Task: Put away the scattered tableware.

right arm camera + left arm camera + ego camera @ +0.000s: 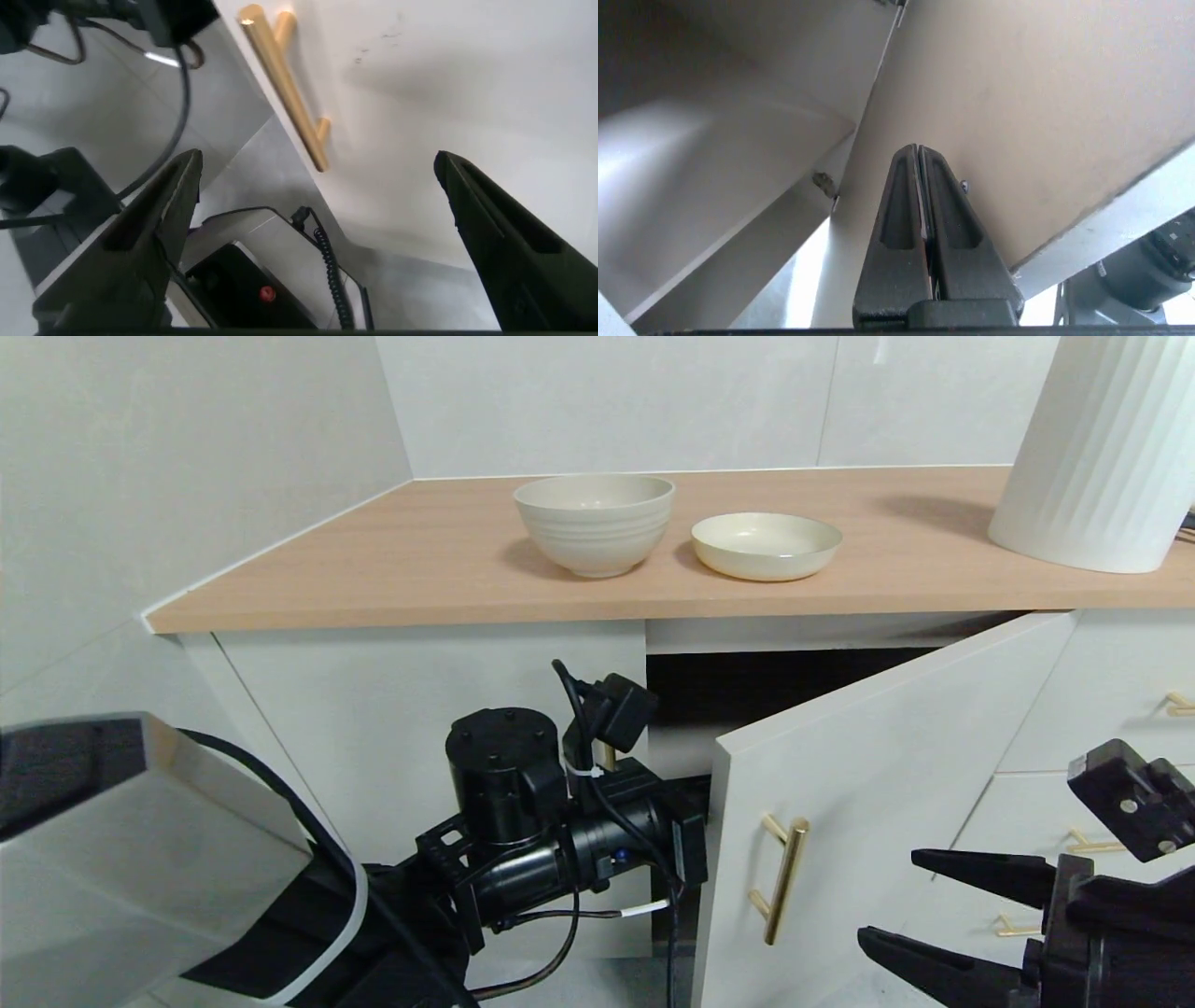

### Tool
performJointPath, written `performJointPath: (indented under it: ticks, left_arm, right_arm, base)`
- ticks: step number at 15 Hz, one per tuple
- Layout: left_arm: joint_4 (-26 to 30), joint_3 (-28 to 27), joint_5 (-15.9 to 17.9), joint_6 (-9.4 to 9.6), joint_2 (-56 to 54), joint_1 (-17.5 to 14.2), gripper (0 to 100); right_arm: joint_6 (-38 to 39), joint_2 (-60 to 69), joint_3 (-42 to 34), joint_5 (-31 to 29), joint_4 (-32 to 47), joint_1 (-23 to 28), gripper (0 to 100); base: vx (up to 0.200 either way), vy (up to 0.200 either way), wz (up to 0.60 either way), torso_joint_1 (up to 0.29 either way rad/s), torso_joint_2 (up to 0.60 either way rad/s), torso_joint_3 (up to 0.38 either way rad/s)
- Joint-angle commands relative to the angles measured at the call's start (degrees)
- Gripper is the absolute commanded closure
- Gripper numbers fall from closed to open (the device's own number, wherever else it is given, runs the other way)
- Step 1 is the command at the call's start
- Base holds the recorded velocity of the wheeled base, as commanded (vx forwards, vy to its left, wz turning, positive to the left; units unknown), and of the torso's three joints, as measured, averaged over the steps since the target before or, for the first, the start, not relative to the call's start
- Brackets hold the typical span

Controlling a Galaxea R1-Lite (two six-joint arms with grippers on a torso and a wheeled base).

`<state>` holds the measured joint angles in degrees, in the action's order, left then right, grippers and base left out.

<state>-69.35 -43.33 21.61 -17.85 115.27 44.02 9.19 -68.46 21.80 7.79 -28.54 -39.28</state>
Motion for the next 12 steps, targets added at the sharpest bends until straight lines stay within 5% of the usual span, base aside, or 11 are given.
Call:
performJointPath:
  ticks: [1, 6, 12]
  left_arm:
    - [-0.1, -0.1, -0.1, -0.17, 0.0, 0.0, 100]
    - [-0.1, -0.3, -0.1, -0.26, 0.4, 0.0, 100]
    - [-0.3, -2.7, -0.5, -0.35, 3.4, 0.1, 100]
  right_arm:
    - [0.0, 0.5, 0.0, 0.0, 0.3, -0.3, 0]
    - [0.0, 0.6, -0.2, 0.0, 0.6, -0.3, 0]
    - [-0.1, 0.6, -0.3, 0.0, 0.6, -0.3, 0]
  base:
    - [-0.2, 0.0, 0.0, 0.002, 0.0, 0.002]
    - [-0.2, 0.0, 0.0, 0.002, 0.0, 0.002]
    - [0.0, 0.0, 0.0, 0.0, 0.0, 0.0]
